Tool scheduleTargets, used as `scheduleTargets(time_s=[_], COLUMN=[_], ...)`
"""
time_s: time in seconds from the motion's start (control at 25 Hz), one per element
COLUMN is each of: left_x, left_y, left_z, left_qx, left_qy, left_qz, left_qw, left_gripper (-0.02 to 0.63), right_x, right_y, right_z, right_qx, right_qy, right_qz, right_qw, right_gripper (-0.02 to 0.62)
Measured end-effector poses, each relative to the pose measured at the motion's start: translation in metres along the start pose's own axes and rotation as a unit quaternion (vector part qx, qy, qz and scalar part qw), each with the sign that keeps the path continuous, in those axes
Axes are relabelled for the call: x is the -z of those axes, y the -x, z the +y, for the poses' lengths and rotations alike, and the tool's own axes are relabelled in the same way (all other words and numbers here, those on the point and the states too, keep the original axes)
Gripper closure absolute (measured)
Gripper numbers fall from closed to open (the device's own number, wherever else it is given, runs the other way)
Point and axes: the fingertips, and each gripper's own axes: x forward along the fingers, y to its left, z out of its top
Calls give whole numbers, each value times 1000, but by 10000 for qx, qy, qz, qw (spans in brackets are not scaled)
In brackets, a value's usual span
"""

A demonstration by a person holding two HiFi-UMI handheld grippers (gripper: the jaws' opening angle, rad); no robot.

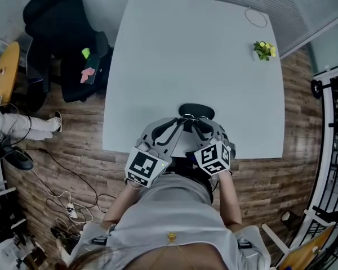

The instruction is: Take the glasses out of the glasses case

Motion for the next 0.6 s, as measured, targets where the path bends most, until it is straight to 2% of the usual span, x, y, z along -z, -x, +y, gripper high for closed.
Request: scheduleTargets(time_s=[0.2, 0.6], left_x=[7, 15], left_y=[4, 13], left_z=[7, 18], left_qx=[-83, -320], left_qy=[74, 190], left_qz=[66, 139], left_qw=[9999, 9992], left_gripper=[540, 540], right_x=[23, 59], right_y=[-20, -61], right_z=[4, 11], right_qx=[-154, -727], right_qy=[158, 418], right_qz=[402, 959], right_qw=[9989, 9918], right_gripper=[494, 476])
